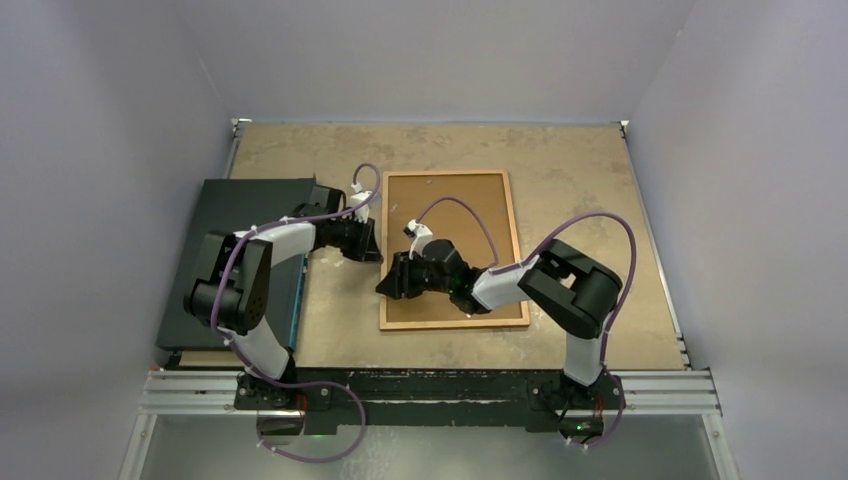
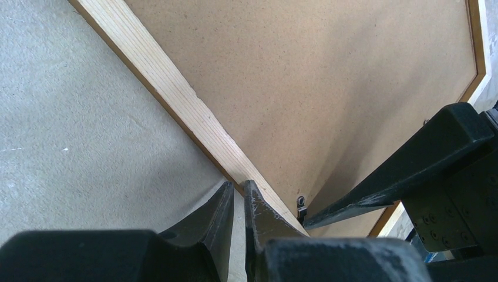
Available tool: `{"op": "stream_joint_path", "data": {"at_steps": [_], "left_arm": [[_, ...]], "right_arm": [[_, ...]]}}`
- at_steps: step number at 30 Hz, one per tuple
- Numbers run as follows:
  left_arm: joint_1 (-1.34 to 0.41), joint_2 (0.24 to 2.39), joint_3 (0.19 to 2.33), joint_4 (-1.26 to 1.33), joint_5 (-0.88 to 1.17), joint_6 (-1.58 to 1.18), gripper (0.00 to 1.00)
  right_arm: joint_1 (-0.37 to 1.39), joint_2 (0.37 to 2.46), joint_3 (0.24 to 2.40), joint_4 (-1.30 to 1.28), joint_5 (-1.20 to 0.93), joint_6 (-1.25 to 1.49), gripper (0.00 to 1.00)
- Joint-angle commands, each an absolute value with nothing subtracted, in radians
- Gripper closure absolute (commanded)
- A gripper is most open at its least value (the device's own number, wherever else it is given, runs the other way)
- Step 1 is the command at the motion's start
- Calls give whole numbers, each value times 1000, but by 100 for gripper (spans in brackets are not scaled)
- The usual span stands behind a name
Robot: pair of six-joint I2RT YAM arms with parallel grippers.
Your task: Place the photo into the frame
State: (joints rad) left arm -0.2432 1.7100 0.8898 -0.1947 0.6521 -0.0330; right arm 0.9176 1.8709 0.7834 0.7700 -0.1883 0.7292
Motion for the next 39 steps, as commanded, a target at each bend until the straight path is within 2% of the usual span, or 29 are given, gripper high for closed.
{"op": "stream_joint_path", "data": {"at_steps": [1,10,21,39], "left_arm": [[-247,1714,886,-210,636,-10,91],[-246,1708,887,-219,625,-7,92],[-246,1707,888,-217,632,-11,92],[-249,1704,879,-215,647,-15,93]], "right_arm": [[919,1872,798,836,-154,653,54],[920,1743,682,906,-182,671,52],[922,1842,726,861,-172,677,53],[921,1893,758,867,-133,683,56]]}}
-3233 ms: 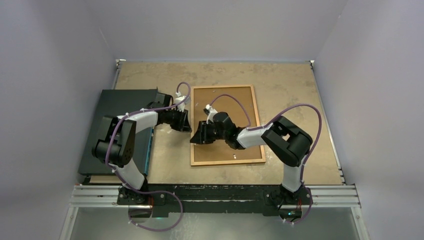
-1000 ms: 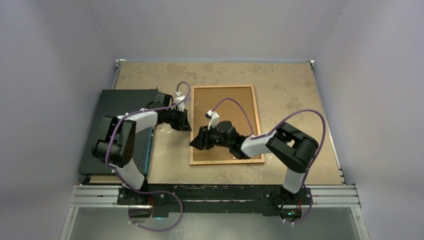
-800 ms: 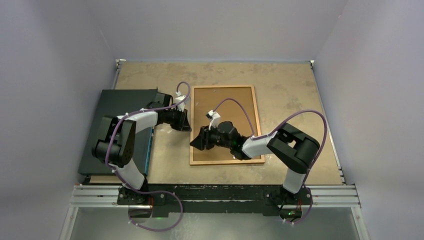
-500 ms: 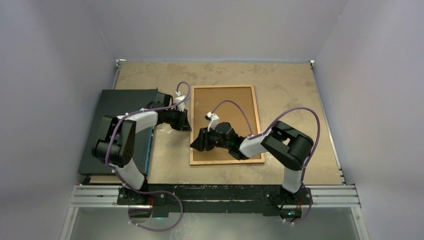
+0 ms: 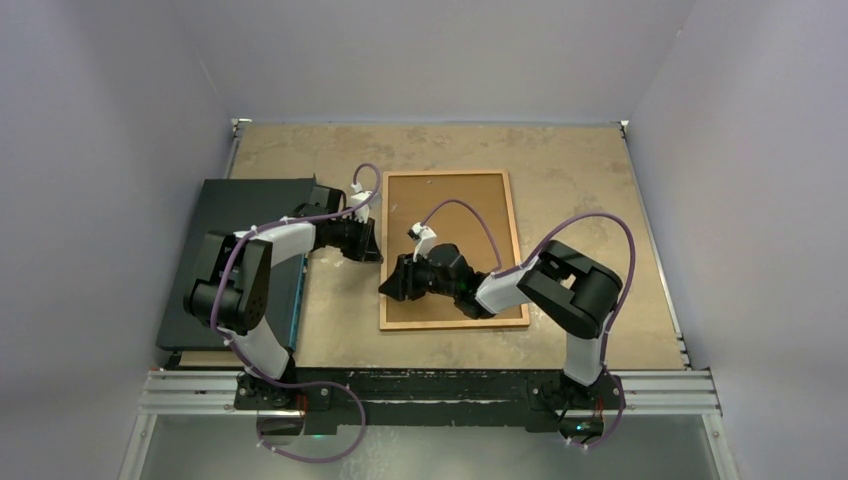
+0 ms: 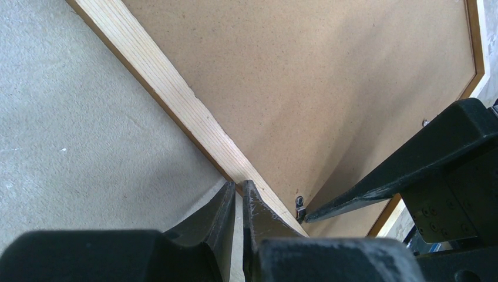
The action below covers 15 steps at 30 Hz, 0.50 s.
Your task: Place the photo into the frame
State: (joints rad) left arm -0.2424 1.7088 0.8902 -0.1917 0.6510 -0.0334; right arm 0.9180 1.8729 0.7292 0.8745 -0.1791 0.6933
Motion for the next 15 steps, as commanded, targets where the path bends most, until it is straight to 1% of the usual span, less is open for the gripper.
{"op": "stream_joint_path", "data": {"at_steps": [1,15], "left_arm": [[-250,1703,879,-215,648,-15,93],[-255,1698,879,-216,657,-14,94]], "right_arm": [[922,1896,757,869,-139,685,56],[920,1921,774,903,-138,697,57]]}}
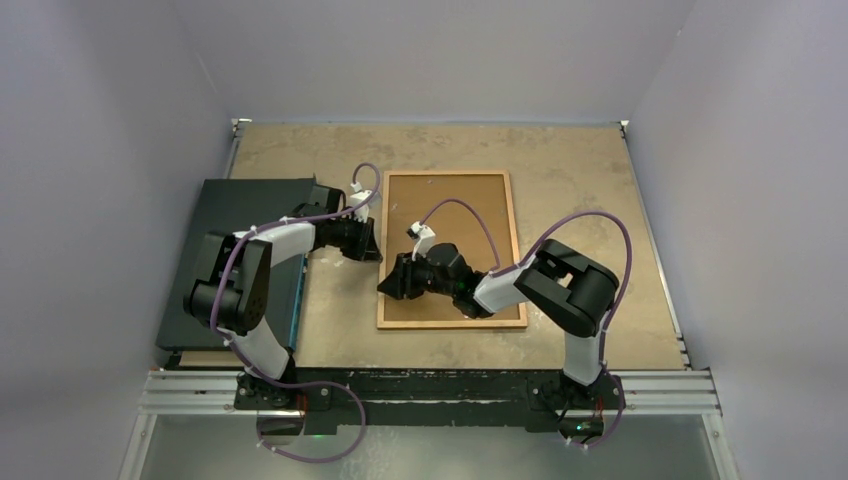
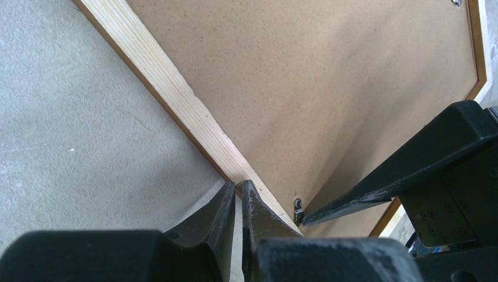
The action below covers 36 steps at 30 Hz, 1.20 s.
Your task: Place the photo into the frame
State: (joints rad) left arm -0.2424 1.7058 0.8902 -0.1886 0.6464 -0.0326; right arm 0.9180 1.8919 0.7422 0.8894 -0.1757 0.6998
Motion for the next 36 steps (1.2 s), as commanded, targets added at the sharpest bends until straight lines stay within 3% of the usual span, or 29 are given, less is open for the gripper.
{"op": "stream_joint_path", "data": {"at_steps": [1,15,21,30,36], "left_arm": [[-257,1698,877,-216,658,-14,94],[-266,1740,824,-203,740,-44,94],[-215,1709,912,-276,745,-22,93],[-152,1670,1113,-257,701,-74,62],[-152,1811,1192,-132,671,-175,58]], "right_arm": [[920,1919,774,909,-138,700,57],[946,1909,780,957,-27,762,60],[941,1762,745,943,-74,736,53],[755,1638,790,814,-158,698,43],[619,1796,1009,686,-265,649,39]]}}
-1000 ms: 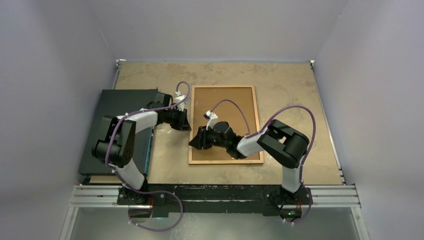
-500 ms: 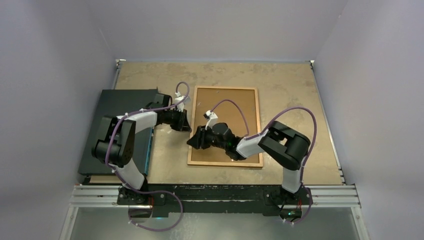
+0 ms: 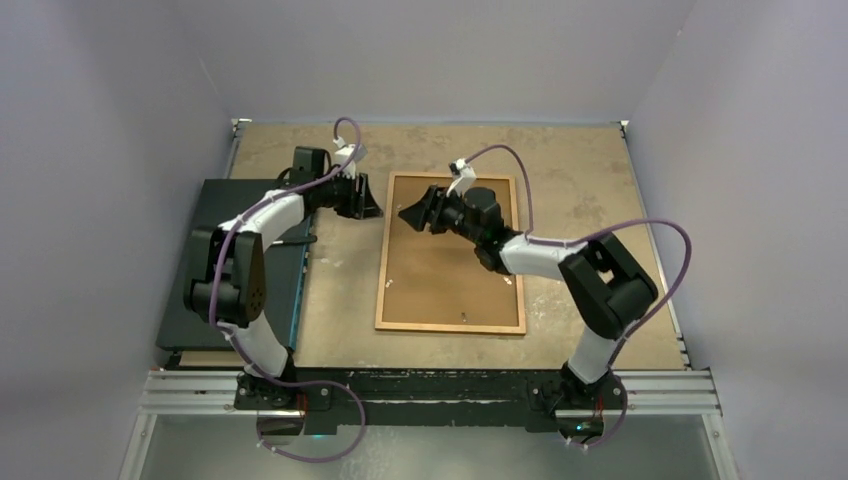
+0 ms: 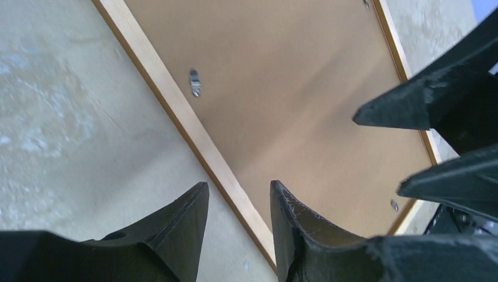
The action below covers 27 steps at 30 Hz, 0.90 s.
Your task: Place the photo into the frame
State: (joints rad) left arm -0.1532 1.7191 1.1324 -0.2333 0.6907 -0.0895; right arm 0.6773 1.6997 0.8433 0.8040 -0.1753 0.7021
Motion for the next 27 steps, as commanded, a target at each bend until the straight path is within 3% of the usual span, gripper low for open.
{"op": "stream_joint_path", "data": {"at_steps": [1,12,27], "left_arm": [[-152,1840,1208,-120,666,-188,58],[-155,1994,1260,-30,667,-261,66],[-155,2039,1208,21,664,-267,81]], "right_arm": [[603,1832,1051,658,-284,642,38],[574,2113,1370,478,-374,651,40],[574,2227,1418,486,-397,698,46]]}}
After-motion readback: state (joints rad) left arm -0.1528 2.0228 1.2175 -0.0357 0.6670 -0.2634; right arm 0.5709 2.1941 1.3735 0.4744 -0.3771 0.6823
